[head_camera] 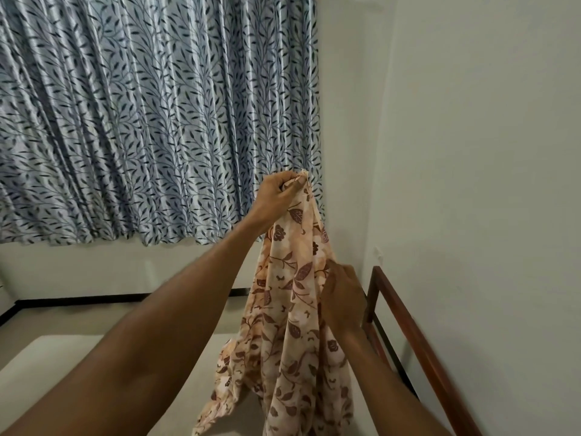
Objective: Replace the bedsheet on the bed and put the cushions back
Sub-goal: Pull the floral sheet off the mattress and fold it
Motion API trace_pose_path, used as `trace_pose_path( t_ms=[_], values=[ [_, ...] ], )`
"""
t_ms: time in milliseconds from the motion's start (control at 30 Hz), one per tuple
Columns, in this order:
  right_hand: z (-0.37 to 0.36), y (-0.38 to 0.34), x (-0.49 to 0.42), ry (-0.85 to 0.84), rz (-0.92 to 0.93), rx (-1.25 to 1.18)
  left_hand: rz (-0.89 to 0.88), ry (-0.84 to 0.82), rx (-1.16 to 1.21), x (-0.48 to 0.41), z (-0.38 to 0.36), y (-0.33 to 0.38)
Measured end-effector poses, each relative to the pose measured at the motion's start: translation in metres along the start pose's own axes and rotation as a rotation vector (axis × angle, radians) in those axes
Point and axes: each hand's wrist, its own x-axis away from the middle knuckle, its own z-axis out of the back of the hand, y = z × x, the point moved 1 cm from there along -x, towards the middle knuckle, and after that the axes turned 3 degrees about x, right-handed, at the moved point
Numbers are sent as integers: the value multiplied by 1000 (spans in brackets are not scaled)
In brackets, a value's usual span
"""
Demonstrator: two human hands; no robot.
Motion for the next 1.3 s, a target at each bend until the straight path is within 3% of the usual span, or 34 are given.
trace_pose_path(
  t_ms=[333,533,667,933,1067,1167,1300],
  values=[
    [18,1,-11,-85,117,137,-15,-12,-7,0,-10,4],
    [21,-13,-20,86,271,224,-21,-14,-7,3,-11,6],
    [27,-30,-39,147,281,180,-39,-22,-27,9,-16,12],
    [18,-28,-32,-132,180,87,-17,-5,-32,11,-8,17],
    [9,-26,-17,-385,141,-154,-12,-15,-32,10,-7,18],
    [9,-28,-7,-486,150,-292,-25,-13,-26,8,-4,18],
    [3,-21,6,-533,174,-200,-14,31,-35,3,2,16]
  ],
)
